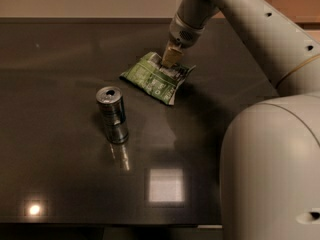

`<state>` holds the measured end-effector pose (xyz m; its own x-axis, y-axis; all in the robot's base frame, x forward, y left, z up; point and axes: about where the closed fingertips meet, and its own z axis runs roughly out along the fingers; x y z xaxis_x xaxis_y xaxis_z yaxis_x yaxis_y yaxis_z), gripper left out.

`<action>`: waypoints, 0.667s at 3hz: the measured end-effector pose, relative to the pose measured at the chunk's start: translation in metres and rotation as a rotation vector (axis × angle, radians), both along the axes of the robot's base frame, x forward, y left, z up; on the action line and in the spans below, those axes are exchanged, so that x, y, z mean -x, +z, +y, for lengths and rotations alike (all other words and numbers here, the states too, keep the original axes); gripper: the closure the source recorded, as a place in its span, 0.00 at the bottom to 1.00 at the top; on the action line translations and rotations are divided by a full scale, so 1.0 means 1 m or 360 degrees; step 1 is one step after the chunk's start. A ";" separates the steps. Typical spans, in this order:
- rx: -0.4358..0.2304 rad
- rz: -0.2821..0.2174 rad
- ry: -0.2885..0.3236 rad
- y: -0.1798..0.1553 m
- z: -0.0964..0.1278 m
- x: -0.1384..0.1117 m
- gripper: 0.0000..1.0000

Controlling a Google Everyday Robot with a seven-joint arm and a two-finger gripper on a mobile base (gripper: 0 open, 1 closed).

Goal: Pick green jalapeno chip bag

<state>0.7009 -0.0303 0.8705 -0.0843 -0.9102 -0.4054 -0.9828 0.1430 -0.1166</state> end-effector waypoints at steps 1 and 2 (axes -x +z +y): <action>-0.0060 -0.0057 0.0017 0.026 -0.003 0.010 1.00; -0.0129 -0.0173 0.0054 0.073 -0.012 0.025 1.00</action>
Offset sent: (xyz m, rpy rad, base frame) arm -0.0374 -0.0535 0.1704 0.1773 -0.2287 0.0620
